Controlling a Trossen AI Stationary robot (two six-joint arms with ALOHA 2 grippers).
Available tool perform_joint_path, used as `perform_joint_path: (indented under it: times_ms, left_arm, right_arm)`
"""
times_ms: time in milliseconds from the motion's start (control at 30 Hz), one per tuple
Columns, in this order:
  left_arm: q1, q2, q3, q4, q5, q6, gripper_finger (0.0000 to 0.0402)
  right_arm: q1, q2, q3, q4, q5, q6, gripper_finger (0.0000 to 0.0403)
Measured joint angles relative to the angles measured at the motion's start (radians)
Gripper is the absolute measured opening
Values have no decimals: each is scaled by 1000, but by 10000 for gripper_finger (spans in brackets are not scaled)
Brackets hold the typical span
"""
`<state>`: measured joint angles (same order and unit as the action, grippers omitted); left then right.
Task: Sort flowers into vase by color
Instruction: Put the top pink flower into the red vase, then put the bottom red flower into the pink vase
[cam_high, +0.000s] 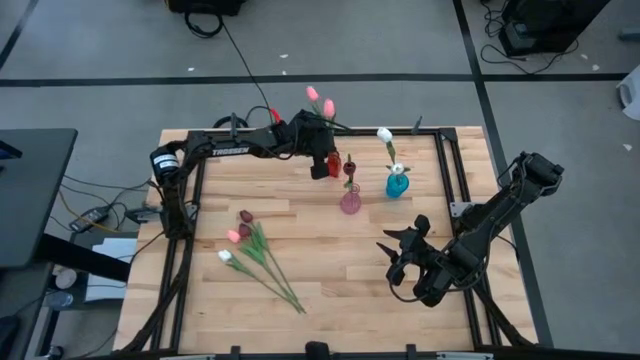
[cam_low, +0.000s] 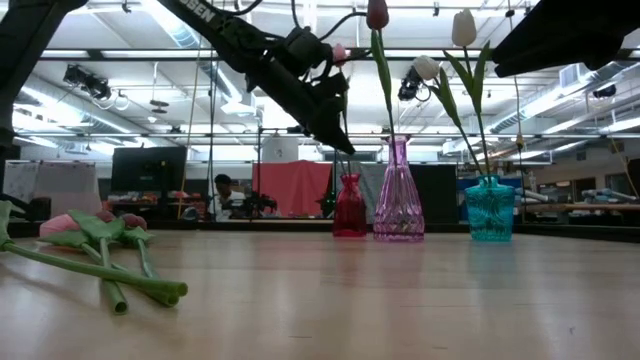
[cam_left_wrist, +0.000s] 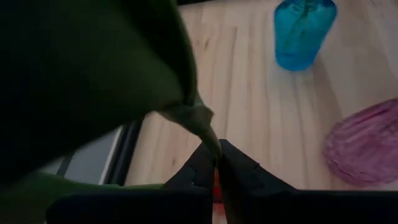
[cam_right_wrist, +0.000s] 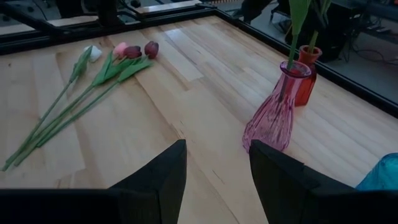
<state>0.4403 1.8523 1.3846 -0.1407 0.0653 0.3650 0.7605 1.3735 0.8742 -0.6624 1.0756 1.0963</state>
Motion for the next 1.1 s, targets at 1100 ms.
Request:
perform_joint_path:
  times_ms: [1100]
  left_arm:
    - [-124,-340,-220,-204,-47,-79,161]
  right_arm:
    - [4,0,0,18,31,-19,185]
